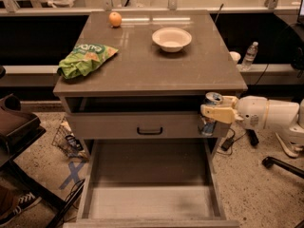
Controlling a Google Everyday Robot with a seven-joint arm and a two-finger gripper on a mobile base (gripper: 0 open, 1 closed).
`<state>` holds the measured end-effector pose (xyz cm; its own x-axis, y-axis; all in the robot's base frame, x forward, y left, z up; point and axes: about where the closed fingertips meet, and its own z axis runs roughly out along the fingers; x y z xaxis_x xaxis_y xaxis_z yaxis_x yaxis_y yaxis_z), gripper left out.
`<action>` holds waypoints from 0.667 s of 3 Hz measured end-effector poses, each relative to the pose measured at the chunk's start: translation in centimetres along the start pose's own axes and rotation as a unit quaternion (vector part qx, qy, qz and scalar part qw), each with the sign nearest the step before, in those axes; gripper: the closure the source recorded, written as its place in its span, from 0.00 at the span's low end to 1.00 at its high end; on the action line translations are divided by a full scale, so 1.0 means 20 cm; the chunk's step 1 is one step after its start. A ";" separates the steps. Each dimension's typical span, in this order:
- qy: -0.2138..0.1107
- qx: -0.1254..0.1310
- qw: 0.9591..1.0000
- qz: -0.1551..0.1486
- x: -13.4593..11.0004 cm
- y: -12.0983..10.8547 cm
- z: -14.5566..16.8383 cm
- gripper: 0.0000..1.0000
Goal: Pick redbull can from middle drawer and place on counter
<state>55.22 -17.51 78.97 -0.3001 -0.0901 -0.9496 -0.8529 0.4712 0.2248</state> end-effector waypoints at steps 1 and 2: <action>0.009 0.045 0.999 -0.008 -0.28 0.05 -0.16 1.00; 0.015 0.077 0.997 -0.024 -0.54 0.07 -0.26 1.00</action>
Offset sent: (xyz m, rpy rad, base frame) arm 0.0039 -0.0492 0.1810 -0.1428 -0.0731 -0.2029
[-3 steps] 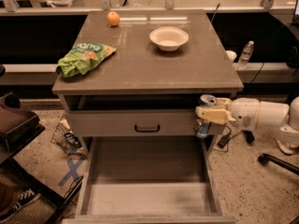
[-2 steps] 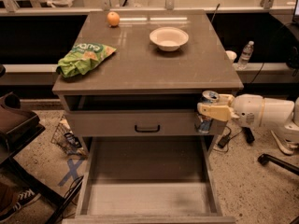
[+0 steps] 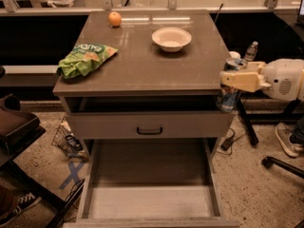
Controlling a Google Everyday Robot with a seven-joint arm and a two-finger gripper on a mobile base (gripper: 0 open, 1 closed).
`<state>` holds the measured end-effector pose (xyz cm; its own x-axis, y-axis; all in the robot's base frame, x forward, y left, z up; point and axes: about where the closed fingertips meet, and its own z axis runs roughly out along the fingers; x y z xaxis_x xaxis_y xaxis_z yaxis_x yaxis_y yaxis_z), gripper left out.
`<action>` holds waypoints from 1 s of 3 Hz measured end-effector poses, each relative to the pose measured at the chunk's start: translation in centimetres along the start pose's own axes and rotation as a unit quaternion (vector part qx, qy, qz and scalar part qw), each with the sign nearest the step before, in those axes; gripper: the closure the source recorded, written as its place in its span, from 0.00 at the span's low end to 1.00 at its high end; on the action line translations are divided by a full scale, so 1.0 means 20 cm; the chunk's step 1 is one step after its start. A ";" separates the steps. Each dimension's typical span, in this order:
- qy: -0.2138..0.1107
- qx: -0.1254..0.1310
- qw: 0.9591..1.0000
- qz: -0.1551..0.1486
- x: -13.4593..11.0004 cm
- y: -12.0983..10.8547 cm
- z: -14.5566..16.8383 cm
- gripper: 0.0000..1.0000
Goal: Pick redbull can from middle drawer and place on counter
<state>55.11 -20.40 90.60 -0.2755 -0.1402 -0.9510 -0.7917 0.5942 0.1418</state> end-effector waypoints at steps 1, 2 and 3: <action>0.001 0.027 1.000 -0.010 -0.22 -0.14 0.02 1.00; -0.018 0.049 0.998 -0.046 -0.51 -0.37 0.23 1.00; -0.027 0.058 0.996 -0.061 -0.60 -0.50 0.36 1.00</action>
Offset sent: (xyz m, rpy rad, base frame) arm 0.1667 0.0079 0.1086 -0.0647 -0.1768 -0.1026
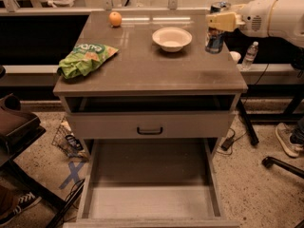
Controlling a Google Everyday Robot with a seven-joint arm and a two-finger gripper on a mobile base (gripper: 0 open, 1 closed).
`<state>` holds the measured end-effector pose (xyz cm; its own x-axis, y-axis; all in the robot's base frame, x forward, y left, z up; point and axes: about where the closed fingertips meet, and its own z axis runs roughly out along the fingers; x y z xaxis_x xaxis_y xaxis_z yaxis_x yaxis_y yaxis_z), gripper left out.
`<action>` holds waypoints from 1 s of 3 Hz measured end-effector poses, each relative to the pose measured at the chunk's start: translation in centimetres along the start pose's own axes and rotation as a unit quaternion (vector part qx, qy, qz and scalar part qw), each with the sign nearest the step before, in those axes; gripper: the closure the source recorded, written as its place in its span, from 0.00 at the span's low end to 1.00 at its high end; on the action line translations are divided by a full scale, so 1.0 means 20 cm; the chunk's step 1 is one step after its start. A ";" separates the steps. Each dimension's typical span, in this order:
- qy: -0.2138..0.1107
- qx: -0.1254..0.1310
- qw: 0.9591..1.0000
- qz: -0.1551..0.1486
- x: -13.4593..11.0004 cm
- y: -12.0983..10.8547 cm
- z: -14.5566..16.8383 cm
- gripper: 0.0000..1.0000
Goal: Pick redbull can from middle drawer and place on counter
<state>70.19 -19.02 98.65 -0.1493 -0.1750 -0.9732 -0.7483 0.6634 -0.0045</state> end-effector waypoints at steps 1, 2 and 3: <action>0.002 0.034 0.999 -0.031 0.10 -0.08 0.11 1.00; 0.005 0.048 0.999 -0.011 0.36 -0.05 0.12 1.00; 0.002 0.050 0.999 0.005 0.50 0.00 0.11 1.00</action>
Offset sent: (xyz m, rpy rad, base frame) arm -0.0041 -0.0146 -0.1452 -0.0141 0.0178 -0.1445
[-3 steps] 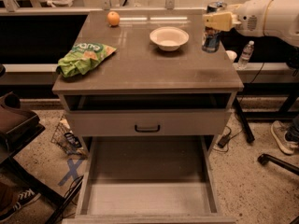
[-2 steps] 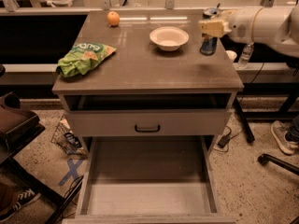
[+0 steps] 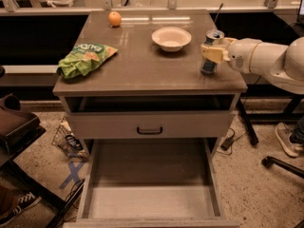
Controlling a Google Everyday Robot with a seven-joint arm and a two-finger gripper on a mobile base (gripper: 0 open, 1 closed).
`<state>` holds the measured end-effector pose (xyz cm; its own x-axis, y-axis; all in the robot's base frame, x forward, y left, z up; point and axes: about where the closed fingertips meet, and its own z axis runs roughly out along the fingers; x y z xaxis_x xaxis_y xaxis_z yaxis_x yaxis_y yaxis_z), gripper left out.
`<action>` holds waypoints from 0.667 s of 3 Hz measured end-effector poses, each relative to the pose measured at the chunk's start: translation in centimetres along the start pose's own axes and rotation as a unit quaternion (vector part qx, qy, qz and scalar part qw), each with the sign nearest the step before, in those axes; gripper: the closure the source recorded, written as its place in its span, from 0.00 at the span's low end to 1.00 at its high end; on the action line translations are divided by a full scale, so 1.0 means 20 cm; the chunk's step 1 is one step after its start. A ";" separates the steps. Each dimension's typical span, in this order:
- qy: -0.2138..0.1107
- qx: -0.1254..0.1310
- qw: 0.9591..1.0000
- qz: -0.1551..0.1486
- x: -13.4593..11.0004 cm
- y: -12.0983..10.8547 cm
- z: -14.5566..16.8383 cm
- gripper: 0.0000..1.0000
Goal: Pick redbull can from middle drawer and place on counter
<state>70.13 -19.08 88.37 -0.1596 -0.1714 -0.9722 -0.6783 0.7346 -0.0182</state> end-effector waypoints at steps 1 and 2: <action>0.000 0.000 1.000 0.000 -0.04 0.00 -0.01 0.77; 0.000 0.000 1.000 0.000 -0.04 0.00 -0.01 0.54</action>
Offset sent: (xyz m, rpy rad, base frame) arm 0.0000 0.0000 0.0066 0.0001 0.0001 -0.0001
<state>70.14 -19.07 89.19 -0.1597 -0.1713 -0.9722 -0.6783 0.7345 -0.0179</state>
